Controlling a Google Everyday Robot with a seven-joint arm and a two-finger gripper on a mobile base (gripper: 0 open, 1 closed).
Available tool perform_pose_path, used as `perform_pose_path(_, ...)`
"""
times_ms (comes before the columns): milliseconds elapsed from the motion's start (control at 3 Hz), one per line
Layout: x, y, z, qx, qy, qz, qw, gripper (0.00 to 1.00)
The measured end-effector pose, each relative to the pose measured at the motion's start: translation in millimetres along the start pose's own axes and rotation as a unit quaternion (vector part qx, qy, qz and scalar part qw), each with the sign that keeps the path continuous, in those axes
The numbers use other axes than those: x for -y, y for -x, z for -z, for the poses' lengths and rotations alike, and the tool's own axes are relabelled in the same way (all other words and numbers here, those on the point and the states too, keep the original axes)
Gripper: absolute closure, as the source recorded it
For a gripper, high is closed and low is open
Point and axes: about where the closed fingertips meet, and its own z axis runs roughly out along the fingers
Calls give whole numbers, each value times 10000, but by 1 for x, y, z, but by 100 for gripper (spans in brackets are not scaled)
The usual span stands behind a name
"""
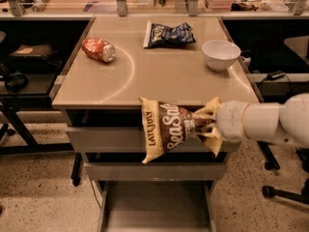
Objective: Pick brown chip bag from bottom drawer and place on counter
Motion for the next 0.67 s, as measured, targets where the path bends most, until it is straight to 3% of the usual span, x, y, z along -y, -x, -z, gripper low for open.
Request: perform_pose_path(667,54,40,8,64,-71,319,9994,100)
